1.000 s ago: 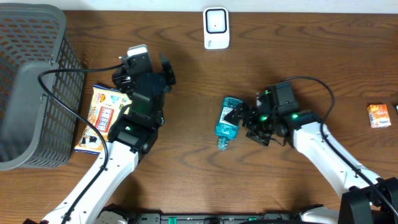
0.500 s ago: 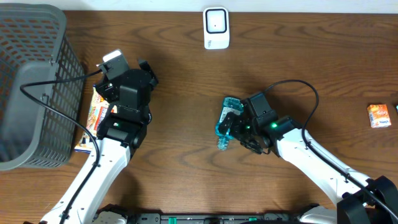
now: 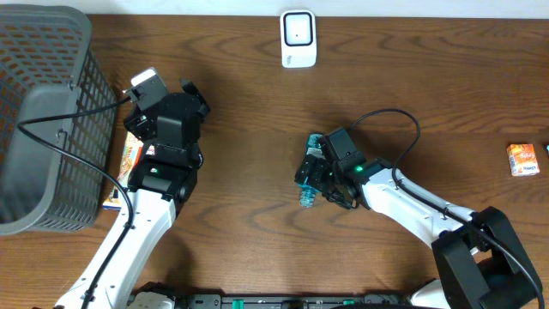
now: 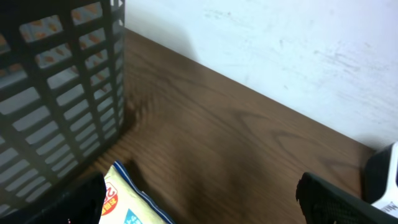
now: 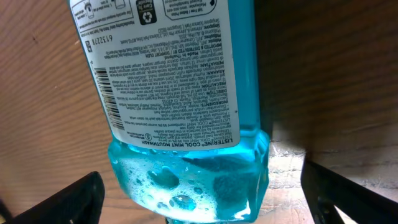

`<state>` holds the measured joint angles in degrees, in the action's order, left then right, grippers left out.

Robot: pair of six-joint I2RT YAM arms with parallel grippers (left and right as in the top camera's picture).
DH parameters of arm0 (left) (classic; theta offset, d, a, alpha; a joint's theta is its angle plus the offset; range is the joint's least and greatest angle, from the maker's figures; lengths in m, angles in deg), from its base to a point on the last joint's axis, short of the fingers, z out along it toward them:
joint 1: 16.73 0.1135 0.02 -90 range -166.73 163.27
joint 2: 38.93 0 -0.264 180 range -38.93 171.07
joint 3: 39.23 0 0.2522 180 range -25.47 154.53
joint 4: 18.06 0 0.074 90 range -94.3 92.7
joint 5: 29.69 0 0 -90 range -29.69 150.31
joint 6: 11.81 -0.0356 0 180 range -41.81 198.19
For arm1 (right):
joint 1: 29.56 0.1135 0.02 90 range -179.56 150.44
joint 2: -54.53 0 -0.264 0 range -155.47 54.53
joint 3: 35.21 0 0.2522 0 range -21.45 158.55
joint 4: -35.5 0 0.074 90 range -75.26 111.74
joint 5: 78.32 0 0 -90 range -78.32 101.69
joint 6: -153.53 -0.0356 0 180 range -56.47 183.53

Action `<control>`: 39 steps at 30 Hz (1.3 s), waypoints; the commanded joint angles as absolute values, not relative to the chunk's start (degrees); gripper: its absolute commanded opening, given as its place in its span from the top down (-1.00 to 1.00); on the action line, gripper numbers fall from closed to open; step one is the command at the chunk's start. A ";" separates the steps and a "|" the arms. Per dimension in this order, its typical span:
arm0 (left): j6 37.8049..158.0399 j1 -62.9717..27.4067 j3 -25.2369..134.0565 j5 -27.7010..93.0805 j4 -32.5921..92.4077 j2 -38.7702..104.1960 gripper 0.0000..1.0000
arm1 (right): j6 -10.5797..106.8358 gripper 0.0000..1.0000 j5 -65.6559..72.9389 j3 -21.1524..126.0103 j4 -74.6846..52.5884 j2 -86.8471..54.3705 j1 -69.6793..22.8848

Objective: Scan the item barcode

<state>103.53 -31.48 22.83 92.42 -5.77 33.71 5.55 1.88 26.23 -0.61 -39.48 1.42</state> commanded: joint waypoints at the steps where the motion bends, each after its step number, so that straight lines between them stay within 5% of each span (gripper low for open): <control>1: 103.81 -30.58 23.42 93.80 -5.82 33.95 -0.96 | 4.90 -0.86 4.33 26.01 -0.76 -40.75 1.62; 30: 103.81 -28.53 23.39 93.80 -4.90 34.06 -0.96 | 10.88 -0.98 0.64 26.91 2.08 -45.73 3.34; 39: 103.81 -28.53 23.39 93.80 -4.51 34.06 -0.96 | 9.79 -0.61 4.05 28.59 -0.98 -50.91 3.67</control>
